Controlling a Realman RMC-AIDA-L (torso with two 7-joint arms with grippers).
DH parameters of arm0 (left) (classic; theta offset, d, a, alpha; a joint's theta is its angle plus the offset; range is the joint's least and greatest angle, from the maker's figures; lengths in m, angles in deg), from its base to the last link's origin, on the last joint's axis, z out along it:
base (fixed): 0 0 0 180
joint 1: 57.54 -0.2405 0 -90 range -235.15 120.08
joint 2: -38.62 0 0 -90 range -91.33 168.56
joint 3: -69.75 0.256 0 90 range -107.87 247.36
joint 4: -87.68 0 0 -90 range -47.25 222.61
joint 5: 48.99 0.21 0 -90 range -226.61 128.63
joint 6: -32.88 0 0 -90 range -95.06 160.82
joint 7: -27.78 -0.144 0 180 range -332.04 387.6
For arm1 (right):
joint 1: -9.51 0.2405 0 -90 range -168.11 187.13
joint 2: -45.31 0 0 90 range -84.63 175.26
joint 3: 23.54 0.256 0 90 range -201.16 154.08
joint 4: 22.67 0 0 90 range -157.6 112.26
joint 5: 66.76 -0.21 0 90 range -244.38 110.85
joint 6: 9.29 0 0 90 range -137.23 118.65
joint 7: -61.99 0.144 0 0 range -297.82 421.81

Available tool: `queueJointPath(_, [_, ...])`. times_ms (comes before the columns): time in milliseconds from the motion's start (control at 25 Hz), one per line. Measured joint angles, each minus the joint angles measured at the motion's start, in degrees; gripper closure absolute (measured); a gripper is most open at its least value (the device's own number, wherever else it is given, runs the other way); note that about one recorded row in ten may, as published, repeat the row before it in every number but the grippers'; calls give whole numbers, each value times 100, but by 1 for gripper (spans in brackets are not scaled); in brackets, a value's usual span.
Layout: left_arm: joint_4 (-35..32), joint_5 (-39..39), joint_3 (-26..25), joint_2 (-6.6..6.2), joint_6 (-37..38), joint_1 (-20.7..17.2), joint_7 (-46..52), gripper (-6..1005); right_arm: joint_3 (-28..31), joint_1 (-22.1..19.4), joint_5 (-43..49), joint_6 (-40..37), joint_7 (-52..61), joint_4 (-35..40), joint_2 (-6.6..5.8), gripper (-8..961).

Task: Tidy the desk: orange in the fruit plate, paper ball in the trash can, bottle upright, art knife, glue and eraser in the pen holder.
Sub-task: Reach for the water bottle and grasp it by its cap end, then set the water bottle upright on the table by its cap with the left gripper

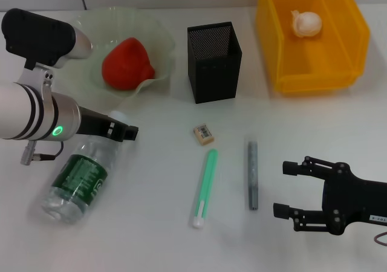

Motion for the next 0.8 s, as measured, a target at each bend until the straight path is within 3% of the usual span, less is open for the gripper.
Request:
queueJointPath(120, [9, 21, -23, -9, 115, 45, -99, 292, 0, 18, 0, 7, 62, -10, 0, 112])
queueJointPath(520, [-133, -65, -36, -13, 294, 109, -721, 541, -1, 50, 74, 62, 209, -27, 0, 112])
queueJointPath(800, [-997, -1968, -638, -28, 474, -666, -2840, 566, -1, 83, 144, 66, 315, -50, 0, 112])
